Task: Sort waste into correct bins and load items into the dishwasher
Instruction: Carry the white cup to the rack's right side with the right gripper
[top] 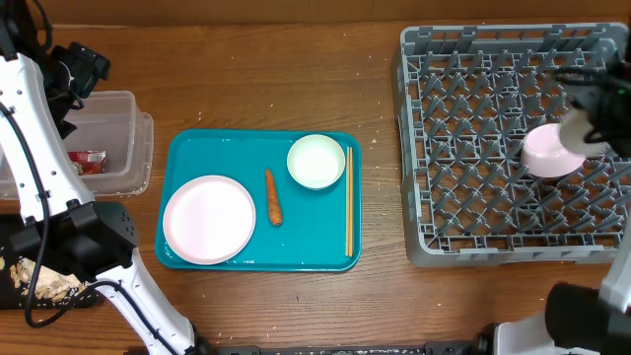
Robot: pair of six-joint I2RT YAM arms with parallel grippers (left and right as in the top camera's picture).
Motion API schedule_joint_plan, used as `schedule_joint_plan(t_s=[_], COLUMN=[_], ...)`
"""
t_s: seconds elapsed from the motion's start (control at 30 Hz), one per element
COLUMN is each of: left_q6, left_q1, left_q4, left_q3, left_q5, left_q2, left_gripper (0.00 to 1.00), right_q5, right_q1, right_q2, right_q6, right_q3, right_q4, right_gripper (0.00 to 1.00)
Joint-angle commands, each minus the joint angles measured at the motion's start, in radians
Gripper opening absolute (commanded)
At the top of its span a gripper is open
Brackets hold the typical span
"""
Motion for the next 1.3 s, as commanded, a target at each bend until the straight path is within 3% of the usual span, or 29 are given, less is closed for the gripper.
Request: schedule_joint_plan(t_s=[0.0,0.23,0.3,0.7,0.8,1.07,1.27], left_q6=[-0.014,-0.014,-0.014,-0.014,-0.014,-0.014,-0.014], left_q1=[-0.003,-0.003,-0.003,-0.003,-0.003,-0.003,-0.003], left_q4=[-0.002,-0.002,-0.002,-0.002,-0.002,-0.002,-0.002], left_q3=[0.007,0.007,0.007,0.007,0.007,0.007,0.007], left_q5=[0.003,0.003,0.003,0.003,0.003,0.003,0.003], left_q2=[0.005,0.005,0.005,0.005,0.005,0.005,0.005], left_gripper=[1.00,1.00,1.00,1.00,1.00,1.00,1.00], right_q5=[0.000,-0.063,-0.130,-0.217,-0.220,-0.199,-0.190], right_q1=[-0.094,-0.246,-0.279,-0.300,-0.329,-0.377,-0.377], right_q2=[0.002,0.009,0.011,-0.058,-0.058,-0.052,-0.048], right_q6=[-0.004,-0.078,-0.126,-0.162,-0.156,-0.127,-0.135], right_q3=[-0.114,-0.453,-0.465,-0.448,-0.448,-0.469,-0.598], right_q4=[0.052,0.326,0.342,0.303,0.325,0.360,0.531], right_gripper=[0.63,0.77,0.82,0.87,1.00,1.00,0.98])
